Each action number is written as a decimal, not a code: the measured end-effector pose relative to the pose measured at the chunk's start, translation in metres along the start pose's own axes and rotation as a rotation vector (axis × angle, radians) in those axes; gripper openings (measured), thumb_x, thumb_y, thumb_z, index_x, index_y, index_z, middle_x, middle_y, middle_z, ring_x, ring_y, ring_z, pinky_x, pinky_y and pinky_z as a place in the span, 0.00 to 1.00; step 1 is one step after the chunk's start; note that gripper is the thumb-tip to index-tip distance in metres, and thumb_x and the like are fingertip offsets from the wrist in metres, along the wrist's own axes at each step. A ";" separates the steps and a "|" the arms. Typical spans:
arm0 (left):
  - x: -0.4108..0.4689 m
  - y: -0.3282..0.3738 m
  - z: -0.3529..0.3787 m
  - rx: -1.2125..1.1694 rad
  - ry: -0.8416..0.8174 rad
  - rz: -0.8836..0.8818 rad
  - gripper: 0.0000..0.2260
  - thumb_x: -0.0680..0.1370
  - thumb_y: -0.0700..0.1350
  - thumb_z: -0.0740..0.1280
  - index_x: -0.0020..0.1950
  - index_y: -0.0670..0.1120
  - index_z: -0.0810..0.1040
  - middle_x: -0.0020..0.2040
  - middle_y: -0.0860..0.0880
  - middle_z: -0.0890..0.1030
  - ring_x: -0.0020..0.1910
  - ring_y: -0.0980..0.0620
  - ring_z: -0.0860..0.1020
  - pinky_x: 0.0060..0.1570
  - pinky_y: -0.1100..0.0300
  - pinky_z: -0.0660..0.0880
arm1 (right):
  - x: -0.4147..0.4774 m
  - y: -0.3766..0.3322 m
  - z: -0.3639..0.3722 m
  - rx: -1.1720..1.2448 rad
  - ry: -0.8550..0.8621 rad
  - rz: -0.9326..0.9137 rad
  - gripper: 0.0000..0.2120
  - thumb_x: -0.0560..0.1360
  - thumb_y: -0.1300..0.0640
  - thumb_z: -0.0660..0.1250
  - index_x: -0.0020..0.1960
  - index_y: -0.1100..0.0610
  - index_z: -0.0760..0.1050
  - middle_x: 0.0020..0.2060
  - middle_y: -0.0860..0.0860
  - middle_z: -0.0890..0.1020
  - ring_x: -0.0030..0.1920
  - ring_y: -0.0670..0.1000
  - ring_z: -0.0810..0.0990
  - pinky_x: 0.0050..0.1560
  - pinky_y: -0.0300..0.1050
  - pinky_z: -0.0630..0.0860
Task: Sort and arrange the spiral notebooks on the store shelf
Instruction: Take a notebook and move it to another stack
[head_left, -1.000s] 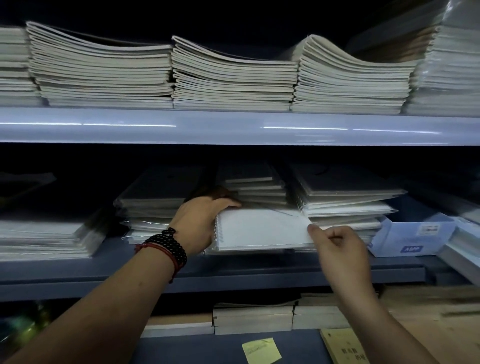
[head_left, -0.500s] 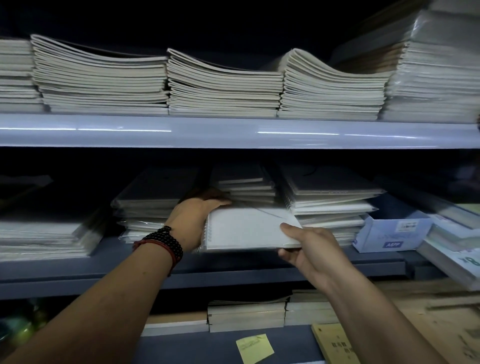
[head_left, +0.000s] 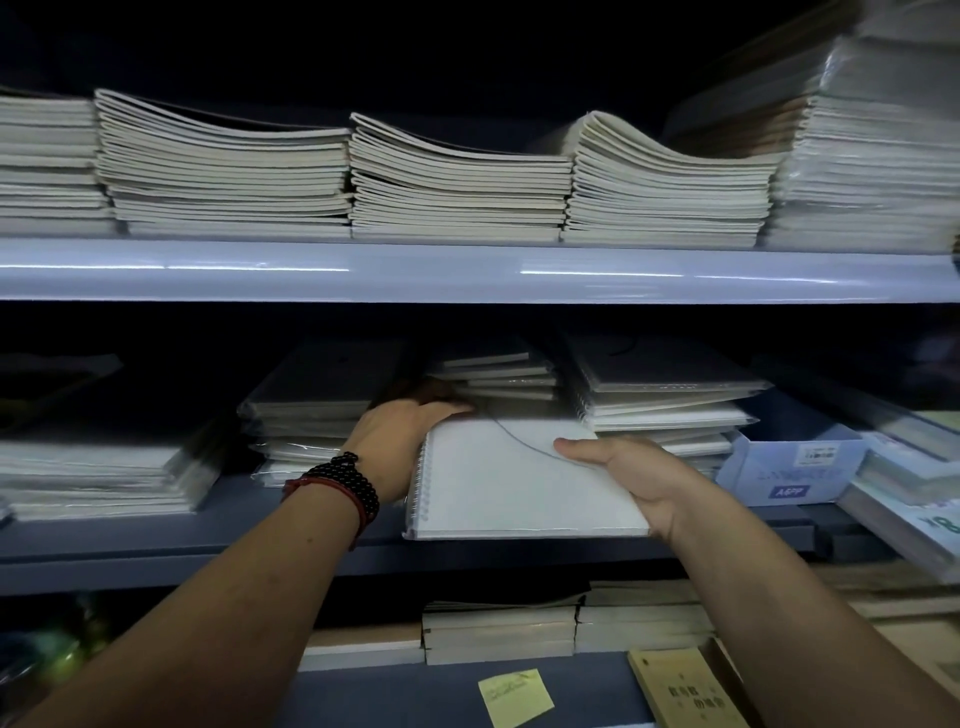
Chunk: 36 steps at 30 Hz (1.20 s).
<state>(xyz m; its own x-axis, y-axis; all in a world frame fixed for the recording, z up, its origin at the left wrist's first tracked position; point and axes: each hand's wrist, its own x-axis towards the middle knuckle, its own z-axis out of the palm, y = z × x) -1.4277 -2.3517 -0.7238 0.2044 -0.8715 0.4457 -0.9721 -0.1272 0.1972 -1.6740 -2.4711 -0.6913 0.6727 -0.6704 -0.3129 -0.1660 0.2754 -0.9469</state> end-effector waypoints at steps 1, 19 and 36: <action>-0.001 0.003 -0.003 -0.020 -0.014 -0.029 0.24 0.74 0.55 0.57 0.70 0.60 0.75 0.68 0.54 0.78 0.65 0.48 0.77 0.64 0.50 0.75 | 0.000 0.001 -0.002 -0.011 -0.003 -0.011 0.17 0.74 0.59 0.74 0.59 0.67 0.80 0.46 0.61 0.86 0.40 0.58 0.87 0.32 0.46 0.81; -0.073 0.064 -0.030 -1.264 0.064 -0.793 0.10 0.81 0.45 0.68 0.50 0.38 0.84 0.45 0.43 0.87 0.41 0.47 0.85 0.38 0.60 0.80 | -0.031 0.026 0.007 0.115 -0.002 -0.044 0.20 0.73 0.58 0.75 0.61 0.67 0.78 0.50 0.62 0.86 0.48 0.62 0.86 0.38 0.50 0.82; -0.136 0.079 -0.067 -1.370 0.055 -0.783 0.09 0.79 0.38 0.68 0.55 0.33 0.80 0.52 0.36 0.85 0.51 0.37 0.84 0.53 0.47 0.81 | -0.091 0.044 0.047 0.073 0.056 -0.180 0.17 0.75 0.54 0.74 0.59 0.61 0.77 0.46 0.59 0.87 0.44 0.60 0.87 0.40 0.52 0.84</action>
<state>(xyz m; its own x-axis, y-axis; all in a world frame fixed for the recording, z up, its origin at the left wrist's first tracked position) -1.5244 -2.2110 -0.7101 0.6191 -0.7765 -0.1171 0.2036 0.0147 0.9789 -1.7080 -2.3655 -0.7013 0.6454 -0.7500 -0.1445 0.0077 0.1956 -0.9807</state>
